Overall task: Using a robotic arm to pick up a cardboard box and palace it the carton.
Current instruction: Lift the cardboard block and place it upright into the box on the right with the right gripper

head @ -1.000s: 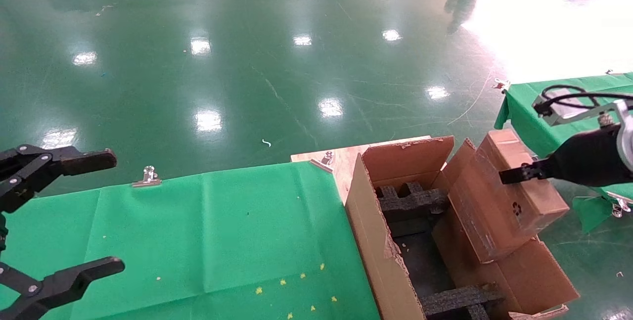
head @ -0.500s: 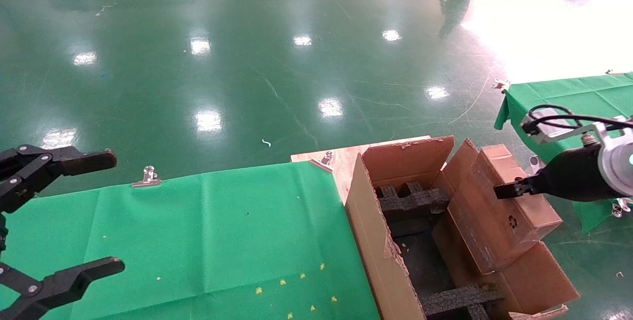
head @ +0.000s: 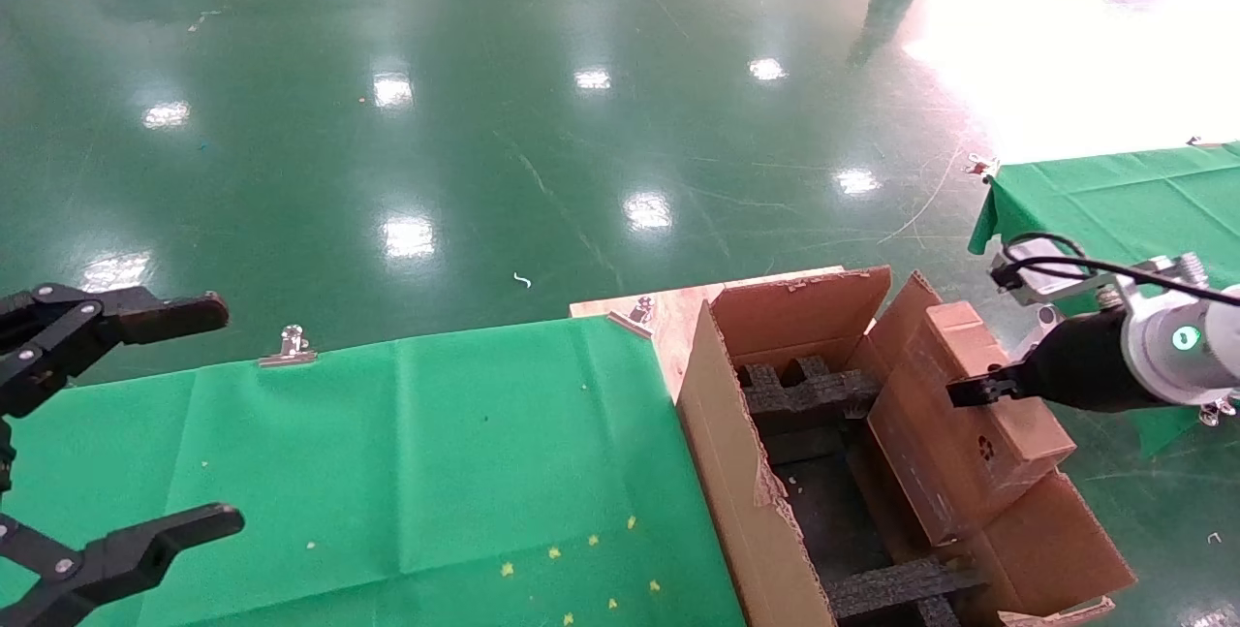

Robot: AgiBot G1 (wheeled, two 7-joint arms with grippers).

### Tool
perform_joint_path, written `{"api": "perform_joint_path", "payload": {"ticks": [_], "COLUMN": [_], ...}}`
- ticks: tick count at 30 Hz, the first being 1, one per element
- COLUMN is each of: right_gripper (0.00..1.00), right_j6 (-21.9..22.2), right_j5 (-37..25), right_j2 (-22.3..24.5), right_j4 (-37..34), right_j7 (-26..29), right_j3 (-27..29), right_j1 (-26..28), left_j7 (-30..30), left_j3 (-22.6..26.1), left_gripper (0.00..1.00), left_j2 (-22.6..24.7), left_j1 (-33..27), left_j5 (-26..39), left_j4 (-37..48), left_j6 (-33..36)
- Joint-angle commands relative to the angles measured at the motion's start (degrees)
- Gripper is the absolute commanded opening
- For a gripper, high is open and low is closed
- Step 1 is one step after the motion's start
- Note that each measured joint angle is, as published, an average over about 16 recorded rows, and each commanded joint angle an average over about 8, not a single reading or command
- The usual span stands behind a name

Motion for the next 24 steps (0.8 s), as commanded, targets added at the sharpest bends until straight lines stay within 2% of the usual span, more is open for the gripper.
{"api": "perform_joint_path", "payload": {"ticks": [1,24], "right_gripper": [0.00,0.00], "right_j6": [0.7,6.0], "right_j5": [-0.4,0.4], "right_j2": [-0.3,-3.3], "right_j4": [0.0,-4.1], "right_j7": [0.8,3.9], "right_j3": [-0.3,-2.7], "right_j1": [-0.7,-8.3], "left_j7": [0.0,0.0], "left_j3": [0.0,0.0], "left_gripper": [1.00,1.00], "left_j2": [0.0,0.0], "left_j1": [0.0,0.0], "left_j5": [0.0,0.0], "left_j4": [0.0,0.0], "left_j6": [0.0,0.0]}}
